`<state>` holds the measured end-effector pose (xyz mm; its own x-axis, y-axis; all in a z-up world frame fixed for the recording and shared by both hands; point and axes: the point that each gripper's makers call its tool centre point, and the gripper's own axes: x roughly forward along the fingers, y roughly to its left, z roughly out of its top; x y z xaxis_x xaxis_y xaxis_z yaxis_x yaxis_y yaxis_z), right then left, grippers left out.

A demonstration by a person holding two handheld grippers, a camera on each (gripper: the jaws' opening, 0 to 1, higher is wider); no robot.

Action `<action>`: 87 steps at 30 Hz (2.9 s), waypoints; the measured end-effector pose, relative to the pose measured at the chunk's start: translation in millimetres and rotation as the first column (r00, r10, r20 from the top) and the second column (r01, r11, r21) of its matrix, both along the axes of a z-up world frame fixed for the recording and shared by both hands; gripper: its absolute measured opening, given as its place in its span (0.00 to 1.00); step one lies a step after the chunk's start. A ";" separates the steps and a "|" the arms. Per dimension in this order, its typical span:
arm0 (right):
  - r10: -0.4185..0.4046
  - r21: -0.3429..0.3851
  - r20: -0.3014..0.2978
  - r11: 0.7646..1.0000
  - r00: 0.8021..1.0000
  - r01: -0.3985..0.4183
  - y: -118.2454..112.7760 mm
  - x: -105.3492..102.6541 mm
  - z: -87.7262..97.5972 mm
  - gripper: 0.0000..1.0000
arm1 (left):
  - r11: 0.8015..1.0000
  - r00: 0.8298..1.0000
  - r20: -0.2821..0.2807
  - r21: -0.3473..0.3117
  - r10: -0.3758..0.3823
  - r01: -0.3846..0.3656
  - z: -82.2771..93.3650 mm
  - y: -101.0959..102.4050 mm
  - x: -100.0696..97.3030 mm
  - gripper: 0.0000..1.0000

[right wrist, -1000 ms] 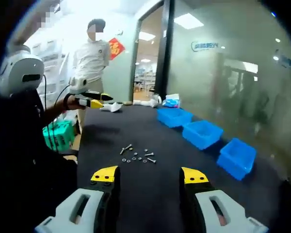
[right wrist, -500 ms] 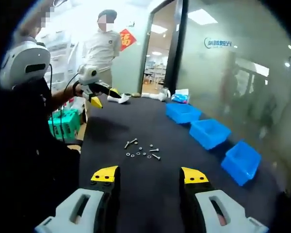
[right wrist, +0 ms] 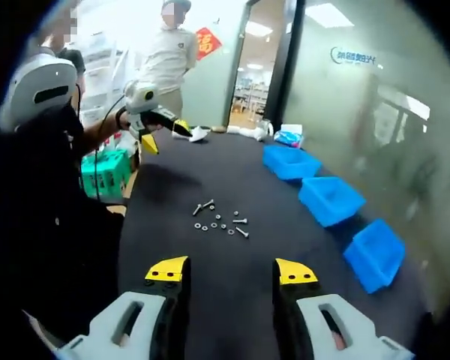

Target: Sort the screws, nuts, and washers into the corresponding bins

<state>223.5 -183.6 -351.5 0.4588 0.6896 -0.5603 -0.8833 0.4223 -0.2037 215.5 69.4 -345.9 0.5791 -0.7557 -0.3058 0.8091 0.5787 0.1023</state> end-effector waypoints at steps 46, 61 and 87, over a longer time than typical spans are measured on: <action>0.172 -0.274 -0.219 0.934 0.961 -0.229 80.3 67.5 -87.3 0.11 | 0.999 0.999 -0.017 -0.035 0.037 -0.038 -9.0 11.5 -3.2 0.56; 0.112 -0.225 -0.199 0.962 0.974 -0.157 77.5 62.9 -84.1 0.03 | 0.998 0.999 -0.014 -0.046 0.044 -0.045 -8.4 12.0 -2.9 0.55; -0.223 0.316 0.101 0.931 0.970 0.181 26.8 57.3 16.9 0.03 | 0.984 0.991 0.040 -0.134 0.127 -0.121 11.0 23.6 9.9 0.55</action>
